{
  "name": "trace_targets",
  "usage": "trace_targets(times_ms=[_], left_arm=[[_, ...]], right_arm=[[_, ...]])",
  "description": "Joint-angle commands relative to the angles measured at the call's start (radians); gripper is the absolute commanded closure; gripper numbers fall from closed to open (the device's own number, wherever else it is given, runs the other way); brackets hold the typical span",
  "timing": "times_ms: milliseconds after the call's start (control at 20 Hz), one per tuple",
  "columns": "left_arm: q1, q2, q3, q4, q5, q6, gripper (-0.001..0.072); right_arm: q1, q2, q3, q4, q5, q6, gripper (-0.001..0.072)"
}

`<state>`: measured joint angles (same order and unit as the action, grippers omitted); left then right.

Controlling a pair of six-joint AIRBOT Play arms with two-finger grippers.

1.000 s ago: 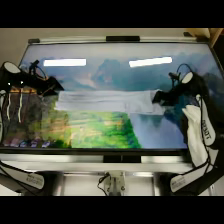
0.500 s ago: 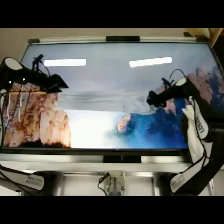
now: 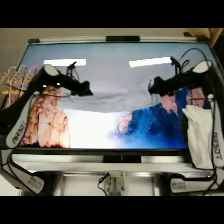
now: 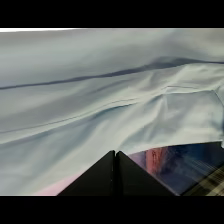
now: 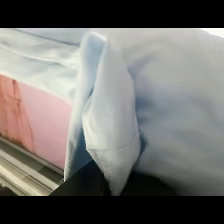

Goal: Fold the shirts.

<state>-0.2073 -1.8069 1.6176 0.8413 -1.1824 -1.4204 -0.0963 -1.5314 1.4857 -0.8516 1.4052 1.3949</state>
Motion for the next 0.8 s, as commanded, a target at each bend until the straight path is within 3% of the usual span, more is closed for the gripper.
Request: trace_targets(times_ms=[0,100,250,500,650,750], left_arm=[[-0.119,-0.083,0.0,-0.164,0.039,0.054,0.0673],[-0.172,-0.089,0.0,-0.196,0.058,0.063,0.0673],[-0.267,-0.11,0.0,-0.2,0.083,0.009,0.0673],[-0.44,-0.169,0.0,-0.362,0.166,0.044,0.0673],[-0.399,-0.153,0.001,-0.354,0.137,0.072,0.0675],[-0.299,-0.09,0.001,-0.257,0.067,0.073,0.0675]], right_arm=[[0.001,0.165,0.001,0.003,0.102,0.043,0.0653],[0.001,0.224,0.001,0.005,0.13,0.065,0.0653],[0.001,0.281,0.001,0.005,0.137,0.087,0.0653],[0.038,0.296,0.0,0.006,0.094,0.098,0.0653],[0.117,0.295,0.0,0.005,0.011,0.102,0.0653],[0.175,0.282,0.001,0.007,-0.056,0.11,0.0653]])
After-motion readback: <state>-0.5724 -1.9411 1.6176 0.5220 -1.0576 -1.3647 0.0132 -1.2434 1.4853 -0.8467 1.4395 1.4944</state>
